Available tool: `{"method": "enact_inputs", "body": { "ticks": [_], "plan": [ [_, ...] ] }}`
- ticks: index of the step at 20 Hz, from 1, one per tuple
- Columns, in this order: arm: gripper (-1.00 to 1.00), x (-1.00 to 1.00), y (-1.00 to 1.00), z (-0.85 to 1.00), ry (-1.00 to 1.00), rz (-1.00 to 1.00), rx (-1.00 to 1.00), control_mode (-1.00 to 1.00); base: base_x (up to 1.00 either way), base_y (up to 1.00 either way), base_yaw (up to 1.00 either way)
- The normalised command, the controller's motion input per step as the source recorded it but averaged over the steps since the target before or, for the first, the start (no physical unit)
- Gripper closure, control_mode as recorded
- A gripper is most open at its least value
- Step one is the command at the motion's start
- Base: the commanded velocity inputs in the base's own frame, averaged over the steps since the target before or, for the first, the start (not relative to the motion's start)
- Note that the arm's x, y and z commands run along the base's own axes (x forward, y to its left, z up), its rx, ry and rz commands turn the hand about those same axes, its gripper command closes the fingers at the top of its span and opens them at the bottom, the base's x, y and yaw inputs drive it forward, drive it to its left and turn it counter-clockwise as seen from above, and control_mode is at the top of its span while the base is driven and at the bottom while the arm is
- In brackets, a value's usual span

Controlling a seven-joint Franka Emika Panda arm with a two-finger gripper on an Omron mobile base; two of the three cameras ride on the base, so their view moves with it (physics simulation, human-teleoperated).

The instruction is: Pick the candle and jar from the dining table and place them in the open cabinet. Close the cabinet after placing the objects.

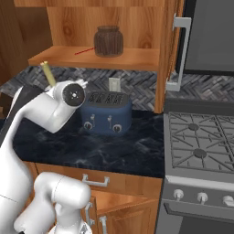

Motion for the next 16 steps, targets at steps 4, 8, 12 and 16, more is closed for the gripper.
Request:
{"method": "enact_inputs", "body": {
  "ticks": [4,8,12,16],
  "plan": [
    [1.0,0.04,0.0,0.41,-0.06,-0.01,0.02,-1.0,0.0,0.0,0.0],
    [1.0,0.14,0.0,0.41,-0.03,-0.01,0.04,-1.0,0.0,0.0,0.0],
    [1.0,0.21,0.0,0.43,-0.03,-0.01,0.05,-1.0,0.0,0.0,0.0],
    [1.0,0.28,0.0,0.35,-0.01,-0.02,0.05,-1.0,0.0,0.0,0.0]
  ]
}}
